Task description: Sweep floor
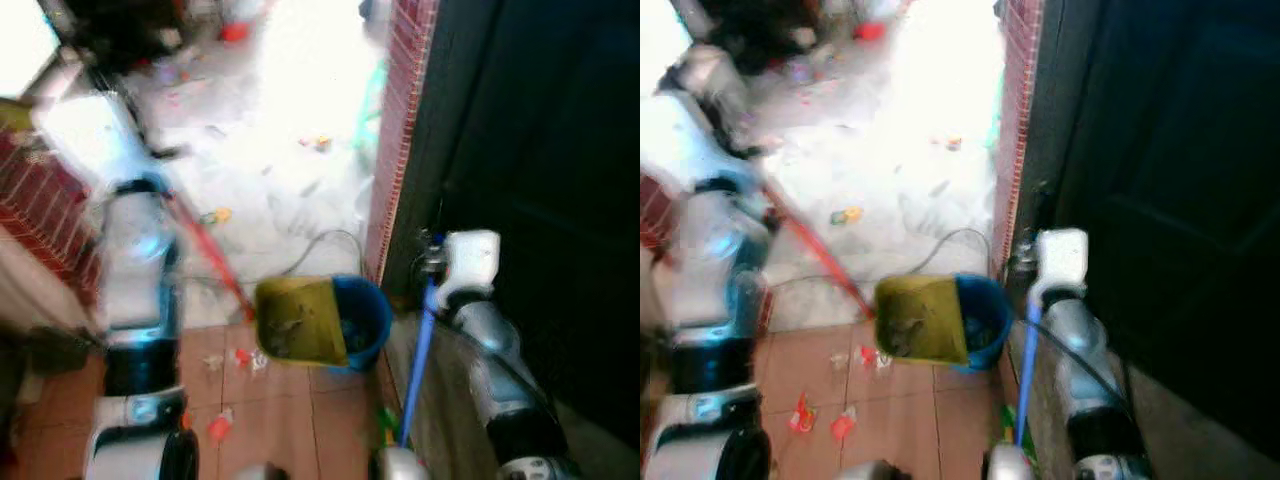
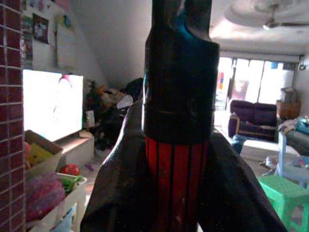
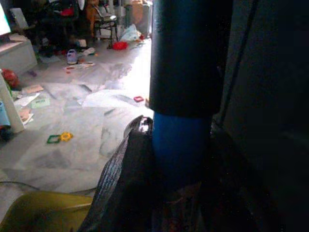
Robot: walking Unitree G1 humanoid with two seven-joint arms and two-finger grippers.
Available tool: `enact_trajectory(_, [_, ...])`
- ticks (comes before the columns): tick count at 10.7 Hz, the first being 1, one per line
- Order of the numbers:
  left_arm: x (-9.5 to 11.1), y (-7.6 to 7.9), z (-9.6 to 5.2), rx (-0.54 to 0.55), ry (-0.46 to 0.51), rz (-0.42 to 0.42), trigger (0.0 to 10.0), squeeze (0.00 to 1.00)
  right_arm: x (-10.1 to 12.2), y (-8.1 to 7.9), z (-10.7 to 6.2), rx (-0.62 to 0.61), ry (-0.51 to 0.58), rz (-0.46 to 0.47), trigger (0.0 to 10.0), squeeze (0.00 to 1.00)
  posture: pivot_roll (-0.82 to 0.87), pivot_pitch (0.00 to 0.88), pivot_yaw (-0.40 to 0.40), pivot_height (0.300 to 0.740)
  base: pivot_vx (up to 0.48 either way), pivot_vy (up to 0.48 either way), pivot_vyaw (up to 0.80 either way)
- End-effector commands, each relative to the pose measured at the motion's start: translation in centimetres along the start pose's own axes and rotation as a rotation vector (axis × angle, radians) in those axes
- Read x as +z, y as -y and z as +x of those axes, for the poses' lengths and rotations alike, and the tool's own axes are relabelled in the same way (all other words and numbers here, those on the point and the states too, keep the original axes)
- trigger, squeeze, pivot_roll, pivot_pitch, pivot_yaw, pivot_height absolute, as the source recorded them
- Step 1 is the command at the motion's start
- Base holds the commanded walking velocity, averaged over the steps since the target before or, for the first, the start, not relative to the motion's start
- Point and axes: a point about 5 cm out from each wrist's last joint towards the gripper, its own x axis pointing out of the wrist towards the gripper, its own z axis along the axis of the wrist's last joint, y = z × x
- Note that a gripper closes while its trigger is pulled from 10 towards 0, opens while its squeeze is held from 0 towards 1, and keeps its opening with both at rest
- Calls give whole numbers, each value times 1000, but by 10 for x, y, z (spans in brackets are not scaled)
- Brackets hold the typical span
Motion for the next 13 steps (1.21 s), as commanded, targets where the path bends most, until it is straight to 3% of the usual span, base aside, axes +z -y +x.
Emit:
enact_trajectory(1, [6,-6,2,15,51,24,10000,0,21,0,4,12,114,-89,10000,0,-108,33,58,740,0,0,0])
enact_trajectory(3, [2,-2,1,-5,51,33,10000,0,32,5,8,-10,169,-160,10000,0,-112,33,60,740,0,0,0])
enact_trajectory(5, [2,2,2,-25,65,34,10000,0,35,10,9,-42,206,-292,10000,0,-109,31,58,740,0,0,0])
enact_trajectory(11, [16,14,21,-52,180,30,10000,0,31,0,8,11,213,-256,10000,0,-123,30,59,740,0,0,0])
enact_trajectory(13, [22,27,32,-85,244,18,10000,0,30,-3,3,31,210,-254,10000,0,-155,34,56,740,0,0,0])
